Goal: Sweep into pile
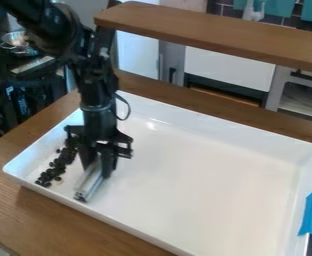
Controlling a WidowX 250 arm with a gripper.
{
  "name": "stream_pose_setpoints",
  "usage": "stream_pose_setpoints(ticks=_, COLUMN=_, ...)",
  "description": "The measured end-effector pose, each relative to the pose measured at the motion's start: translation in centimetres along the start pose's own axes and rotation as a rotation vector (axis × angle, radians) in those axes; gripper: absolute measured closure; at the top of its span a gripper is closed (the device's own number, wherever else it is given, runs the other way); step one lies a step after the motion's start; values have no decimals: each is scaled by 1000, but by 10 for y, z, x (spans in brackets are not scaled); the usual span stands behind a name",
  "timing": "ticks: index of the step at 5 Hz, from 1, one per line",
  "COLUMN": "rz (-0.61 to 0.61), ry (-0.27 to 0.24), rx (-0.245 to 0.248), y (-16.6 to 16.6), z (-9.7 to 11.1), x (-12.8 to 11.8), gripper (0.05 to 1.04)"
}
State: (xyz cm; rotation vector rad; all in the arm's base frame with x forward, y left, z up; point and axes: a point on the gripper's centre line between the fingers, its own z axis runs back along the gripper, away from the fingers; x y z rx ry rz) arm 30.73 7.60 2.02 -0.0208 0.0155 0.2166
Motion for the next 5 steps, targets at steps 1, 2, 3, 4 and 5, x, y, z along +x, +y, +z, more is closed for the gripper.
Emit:
stream_pose_setpoints(ticks=1, rz=-11, ry=-29, rx=26, y=23, z=0, x=3, gripper=704)
stream_pose_setpoints(ticks=2, rz=1, ry=-52, rx=-47, y=-3, z=10, x=-7, gripper=704)
stream_pose_setpoints(ticks=3, rz=-17, ry=-100, rx=-82, y=-58, z=29, x=-7, gripper=704)
stream_pose_setpoints(ticks=4, rz=32, ry=-111, rx=-75, y=-104, z=47, x=9, gripper=704)
stream_pose_setpoints(ticks=5, rz=27, ry=-98, rx=-10, y=-161, z=31, x=11, gripper=704)
